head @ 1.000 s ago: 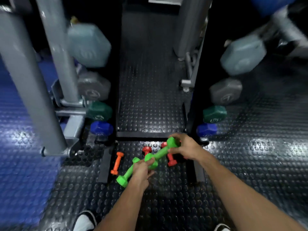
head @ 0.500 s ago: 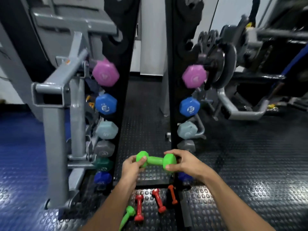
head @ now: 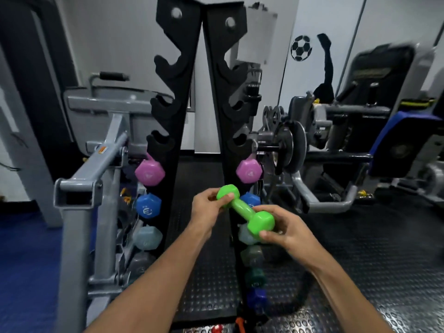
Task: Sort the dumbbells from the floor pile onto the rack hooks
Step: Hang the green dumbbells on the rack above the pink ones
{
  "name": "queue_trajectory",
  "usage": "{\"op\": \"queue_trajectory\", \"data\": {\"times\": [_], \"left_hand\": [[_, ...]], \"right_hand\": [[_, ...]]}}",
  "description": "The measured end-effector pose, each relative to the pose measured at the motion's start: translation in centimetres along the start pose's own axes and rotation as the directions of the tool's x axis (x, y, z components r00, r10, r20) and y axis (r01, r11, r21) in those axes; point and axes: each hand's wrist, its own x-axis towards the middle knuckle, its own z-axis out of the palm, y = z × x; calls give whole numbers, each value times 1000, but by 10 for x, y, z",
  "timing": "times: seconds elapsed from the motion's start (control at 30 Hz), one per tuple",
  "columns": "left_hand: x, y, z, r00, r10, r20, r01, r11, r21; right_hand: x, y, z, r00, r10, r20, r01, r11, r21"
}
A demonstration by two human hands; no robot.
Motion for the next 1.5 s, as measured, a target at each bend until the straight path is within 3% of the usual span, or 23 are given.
{"op": "queue_trajectory", "data": {"times": [0.27, 0.43, 0.53, 0.6, 0.7, 0.83, 1.1, 1.27, 1.5], "left_hand": [[37, 79, 58, 983, 182, 41, -185, 978, 97], [52, 99, 67, 975, 184, 123, -196, 976, 91], [57, 101, 59, 977, 211, -25, -208, 973, 98], [62, 99, 49, 941, 288, -179, -246, 943, 226], [71, 97, 39, 944, 300, -141, -222, 887, 404], [91, 90, 37, 972, 235, 31, -225, 876, 427], [84, 92, 36, 959, 243, 146, -284, 835, 471], [81, 92, 32, 945, 260, 201, -322, 851, 415], [83, 89, 30, 936, 262, 234, -335, 865, 374]], "right_hand": [[23, -42, -12, 954, -199, -223, 195, 980, -40], [39, -62, -13, 918, -212, -336, 253, 964, 81], [46, -70, -10, 887, -121, -446, 269, 920, 285], [54, -74, -6, 859, -101, -503, 288, 906, 310], [74, -77, -4, 812, -156, -563, 302, 937, 177], [116, -78, -10, 791, -218, -572, 274, 962, 13], [185, -68, -17, 822, -229, -521, 149, 970, -192], [197, -72, -20, 849, -245, -469, 122, 953, -278], [202, -77, -25, 914, -235, -329, 52, 875, -481]]}}
